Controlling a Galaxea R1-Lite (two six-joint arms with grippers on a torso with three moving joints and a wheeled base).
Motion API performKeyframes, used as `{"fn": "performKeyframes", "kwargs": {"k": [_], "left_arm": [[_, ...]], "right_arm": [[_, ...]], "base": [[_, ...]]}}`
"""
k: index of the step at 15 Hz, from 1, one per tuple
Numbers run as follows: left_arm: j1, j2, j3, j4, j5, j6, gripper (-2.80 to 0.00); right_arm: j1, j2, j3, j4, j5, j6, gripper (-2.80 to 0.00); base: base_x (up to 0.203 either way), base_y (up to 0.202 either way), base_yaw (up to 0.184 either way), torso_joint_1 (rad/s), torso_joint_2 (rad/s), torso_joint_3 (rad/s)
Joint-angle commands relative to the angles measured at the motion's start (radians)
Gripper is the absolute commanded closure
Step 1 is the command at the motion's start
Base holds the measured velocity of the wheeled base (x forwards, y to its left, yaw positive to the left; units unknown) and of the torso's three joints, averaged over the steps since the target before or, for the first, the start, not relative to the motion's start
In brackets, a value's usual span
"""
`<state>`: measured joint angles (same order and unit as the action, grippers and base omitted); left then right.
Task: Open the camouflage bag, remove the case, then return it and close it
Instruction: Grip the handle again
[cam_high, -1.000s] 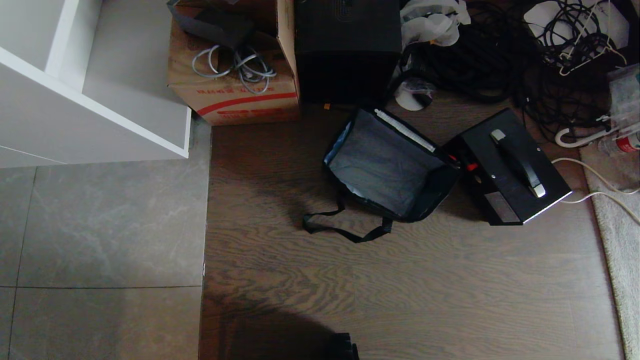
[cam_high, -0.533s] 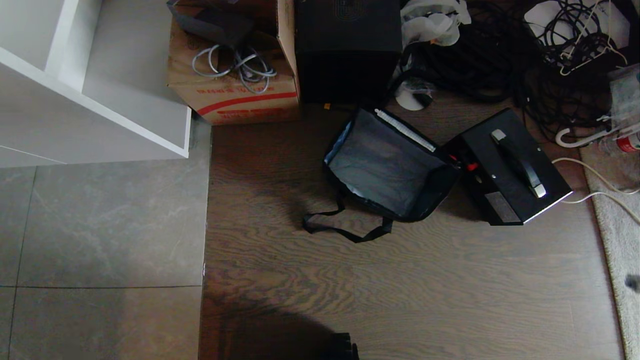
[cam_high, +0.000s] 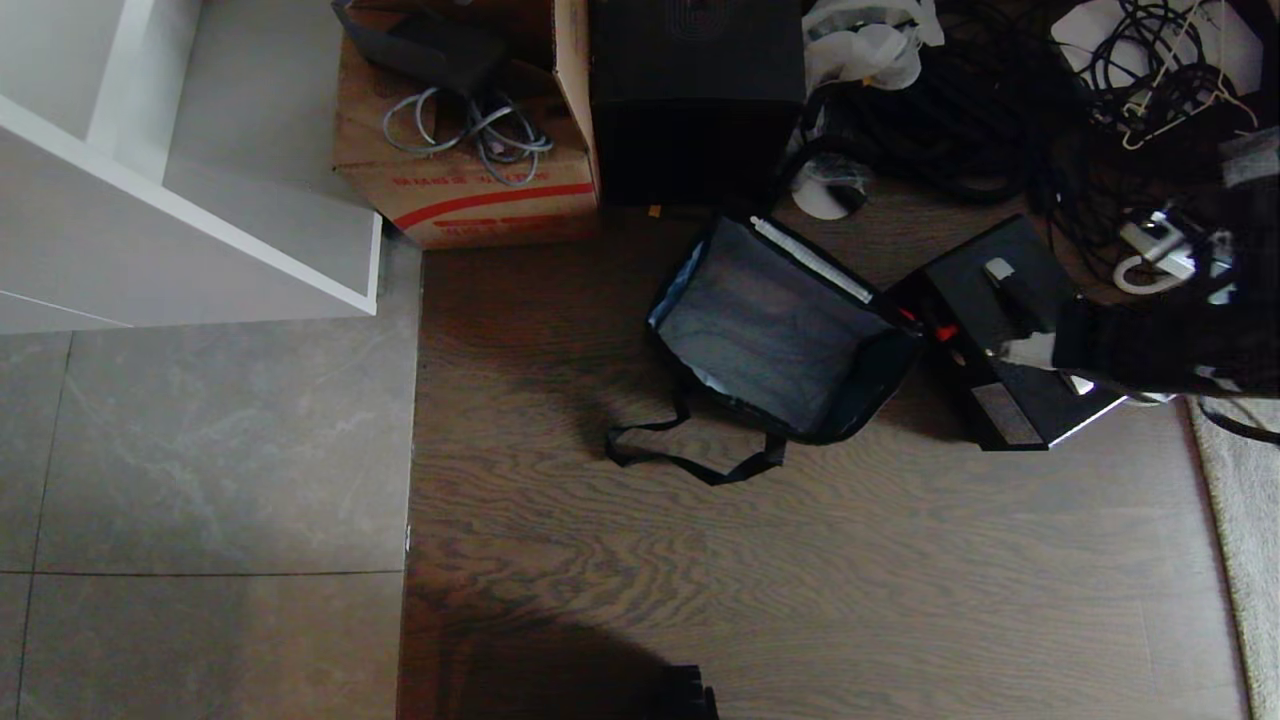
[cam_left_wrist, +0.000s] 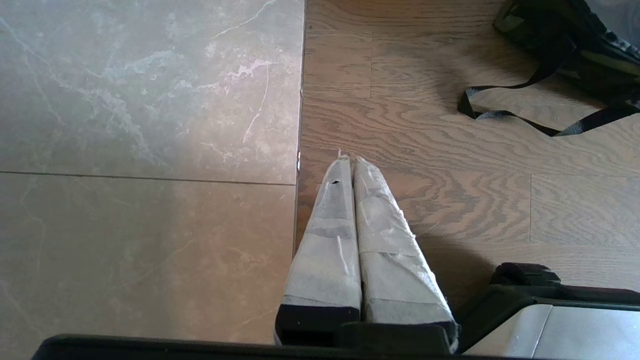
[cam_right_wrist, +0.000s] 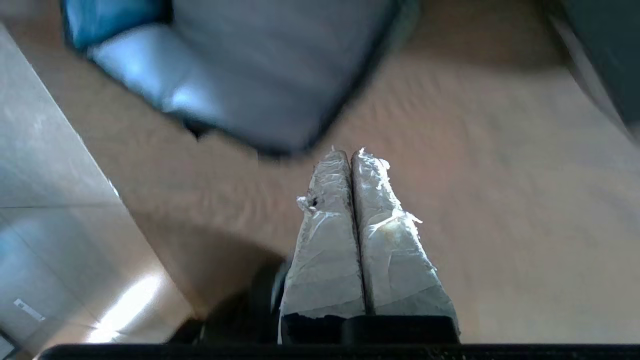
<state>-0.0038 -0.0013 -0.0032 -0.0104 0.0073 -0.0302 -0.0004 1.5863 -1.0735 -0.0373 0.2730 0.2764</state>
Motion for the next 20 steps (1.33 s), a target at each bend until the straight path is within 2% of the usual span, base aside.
{"fn": "performKeyframes", "kwargs": {"k": [1,2,3,6,8,10,11,12,14,16,18,20], "left_arm": [[0.001,0.0,0.0,0.0,0.0,0.0,0.0],[0.001,0.001,0.0,0.0,0.0,0.0,0.0],[0.001,0.001,0.0,0.0,0.0,0.0,0.0],[0.001,0.0,0.0,0.0,0.0,0.0,0.0],[0.001,0.001,0.0,0.0,0.0,0.0,0.0],[0.001,0.001,0.0,0.0,0.0,0.0,0.0],[0.001,0.001,0.0,0.0,0.0,0.0,0.0],[0.001,0.0,0.0,0.0,0.0,0.0,0.0],[0.001,0.0,0.0,0.0,0.0,0.0,0.0],[0.001,0.001,0.0,0.0,0.0,0.0,0.0],[0.001,0.001,0.0,0.0,0.0,0.0,0.0],[0.001,0.001,0.0,0.0,0.0,0.0,0.0]], "right_arm": [[0.0,0.23,-0.096,-0.063,0.102,-0.003,0.0],[-0.008,0.246,-0.134,-0.08,0.167,-0.002,0.0],[-0.021,0.258,-0.171,-0.087,0.212,-0.001,-2.8],[-0.048,0.274,-0.27,-0.087,0.323,-0.027,-2.8],[-0.049,0.268,-0.272,-0.061,0.329,-0.104,-2.8],[-0.061,0.271,-0.272,0.015,0.299,-0.297,-2.8],[-0.066,0.276,-0.27,0.038,0.246,-0.412,-2.8],[-0.068,0.281,-0.266,0.049,0.154,-0.485,-2.8],[-0.062,0.295,-0.264,0.052,-0.085,-0.57,-2.8],[-0.047,0.317,-0.258,0.037,-0.28,-0.671,-2.8],[-0.036,0.359,-0.26,-0.076,-0.468,-0.736,-2.8],[-0.029,0.373,-0.239,-0.215,-0.662,-0.857,-2.8]], "base": [[0.0,0.0,0.0,0.0,0.0,0.0],[0.0,0.0,0.0,0.0,0.0,0.0],[0.0,0.0,0.0,0.0,0.0,0.0],[0.0,0.0,0.0,0.0,0.0,0.0],[0.0,0.0,0.0,0.0,0.0,0.0],[0.0,0.0,0.0,0.0,0.0,0.0],[0.0,0.0,0.0,0.0,0.0,0.0],[0.0,0.0,0.0,0.0,0.0,0.0],[0.0,0.0,0.0,0.0,0.0,0.0],[0.0,0.0,0.0,0.0,0.0,0.0],[0.0,0.0,0.0,0.0,0.0,0.0],[0.0,0.0,0.0,0.0,0.0,0.0]]}}
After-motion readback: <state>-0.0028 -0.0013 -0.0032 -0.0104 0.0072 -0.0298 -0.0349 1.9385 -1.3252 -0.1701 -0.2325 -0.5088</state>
